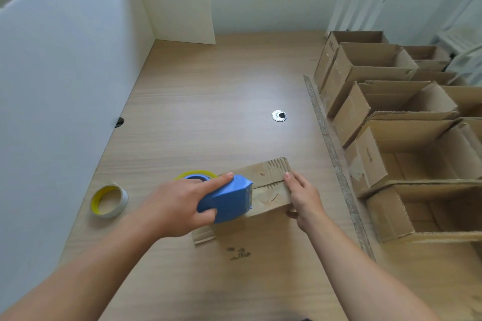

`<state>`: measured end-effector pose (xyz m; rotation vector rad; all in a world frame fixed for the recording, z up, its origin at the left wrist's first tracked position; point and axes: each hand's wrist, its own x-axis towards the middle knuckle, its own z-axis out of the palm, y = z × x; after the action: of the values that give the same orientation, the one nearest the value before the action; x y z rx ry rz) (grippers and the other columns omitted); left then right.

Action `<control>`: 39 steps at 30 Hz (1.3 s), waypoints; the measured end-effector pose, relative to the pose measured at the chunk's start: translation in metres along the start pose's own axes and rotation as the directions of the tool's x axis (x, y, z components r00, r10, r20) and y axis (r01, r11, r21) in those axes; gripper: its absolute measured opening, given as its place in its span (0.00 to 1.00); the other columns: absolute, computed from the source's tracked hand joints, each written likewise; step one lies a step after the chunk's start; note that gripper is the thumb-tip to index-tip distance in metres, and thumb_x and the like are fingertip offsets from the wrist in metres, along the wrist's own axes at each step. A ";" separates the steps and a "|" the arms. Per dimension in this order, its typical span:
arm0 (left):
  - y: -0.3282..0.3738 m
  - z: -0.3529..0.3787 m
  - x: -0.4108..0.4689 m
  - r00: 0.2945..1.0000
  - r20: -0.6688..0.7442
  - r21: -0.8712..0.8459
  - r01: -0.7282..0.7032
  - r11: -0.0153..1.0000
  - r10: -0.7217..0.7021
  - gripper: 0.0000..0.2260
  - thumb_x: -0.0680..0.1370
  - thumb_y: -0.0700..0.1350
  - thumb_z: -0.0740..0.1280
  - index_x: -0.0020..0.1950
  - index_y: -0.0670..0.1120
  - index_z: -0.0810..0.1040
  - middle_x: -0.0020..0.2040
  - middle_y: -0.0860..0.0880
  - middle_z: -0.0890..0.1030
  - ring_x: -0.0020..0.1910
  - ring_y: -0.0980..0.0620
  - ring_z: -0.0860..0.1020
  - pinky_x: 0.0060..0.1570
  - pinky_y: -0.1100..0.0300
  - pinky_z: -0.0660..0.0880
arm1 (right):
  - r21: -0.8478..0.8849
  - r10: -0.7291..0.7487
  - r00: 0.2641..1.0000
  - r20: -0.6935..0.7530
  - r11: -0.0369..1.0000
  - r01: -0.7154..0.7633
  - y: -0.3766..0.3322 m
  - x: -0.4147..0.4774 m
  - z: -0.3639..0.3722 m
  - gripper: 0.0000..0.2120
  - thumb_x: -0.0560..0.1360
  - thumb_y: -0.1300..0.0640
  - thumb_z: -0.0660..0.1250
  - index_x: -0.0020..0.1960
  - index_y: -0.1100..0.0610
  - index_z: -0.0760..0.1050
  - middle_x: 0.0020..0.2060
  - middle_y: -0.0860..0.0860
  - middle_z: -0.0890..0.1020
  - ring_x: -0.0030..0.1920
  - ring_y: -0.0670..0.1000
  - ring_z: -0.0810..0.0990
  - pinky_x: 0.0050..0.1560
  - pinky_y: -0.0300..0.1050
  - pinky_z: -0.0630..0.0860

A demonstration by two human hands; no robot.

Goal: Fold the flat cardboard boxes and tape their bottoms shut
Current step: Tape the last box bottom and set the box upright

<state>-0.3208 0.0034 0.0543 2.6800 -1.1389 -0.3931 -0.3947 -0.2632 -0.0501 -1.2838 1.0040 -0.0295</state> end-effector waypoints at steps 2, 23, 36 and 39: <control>-0.006 -0.008 -0.002 0.999 0.039 -0.050 0.006 0.999 -0.004 0.33 0.70 0.62 0.56 0.68 0.82 0.41 0.54 0.62 0.75 0.44 0.57 0.72 0.41 0.63 0.70 | -0.027 -0.031 0.999 -0.026 0.999 0.030 0.000 -0.002 0.004 0.20 0.76 0.42 0.69 0.67 0.43 0.76 0.54 0.42 0.82 0.50 0.51 0.81 0.46 0.50 0.78; -0.135 -0.020 -0.076 0.849 0.488 -0.433 0.437 0.788 -0.203 0.25 0.68 0.55 0.65 0.62 0.77 0.70 0.49 0.67 0.80 0.47 0.64 0.80 0.48 0.62 0.74 | -0.145 -0.068 0.994 -0.085 0.988 0.056 0.001 -0.009 0.024 0.10 0.78 0.43 0.67 0.57 0.42 0.80 0.48 0.45 0.83 0.44 0.51 0.79 0.48 0.55 0.79; -0.110 0.027 -0.033 0.833 0.494 -0.423 0.480 0.768 -0.249 0.21 0.62 0.57 0.63 0.54 0.67 0.79 0.47 0.59 0.82 0.48 0.56 0.79 0.45 0.60 0.73 | -0.671 -0.365 0.922 -0.131 0.717 0.188 -0.012 -0.021 0.028 0.20 0.81 0.45 0.63 0.69 0.52 0.76 0.62 0.56 0.79 0.65 0.59 0.75 0.64 0.51 0.70; -0.104 0.029 -0.028 0.840 0.484 -0.412 0.467 0.782 -0.247 0.22 0.62 0.57 0.62 0.54 0.67 0.79 0.45 0.60 0.82 0.45 0.58 0.79 0.41 0.62 0.72 | -0.861 -0.533 0.835 -0.134 0.480 0.168 -0.017 -0.037 0.036 0.22 0.80 0.46 0.64 0.72 0.47 0.70 0.67 0.56 0.70 0.68 0.60 0.67 0.65 0.57 0.67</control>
<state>-0.2791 0.0920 0.0013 2.3543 -0.4535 -1.1895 -0.3854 -0.2211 -0.0162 -2.4658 1.0972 -0.1623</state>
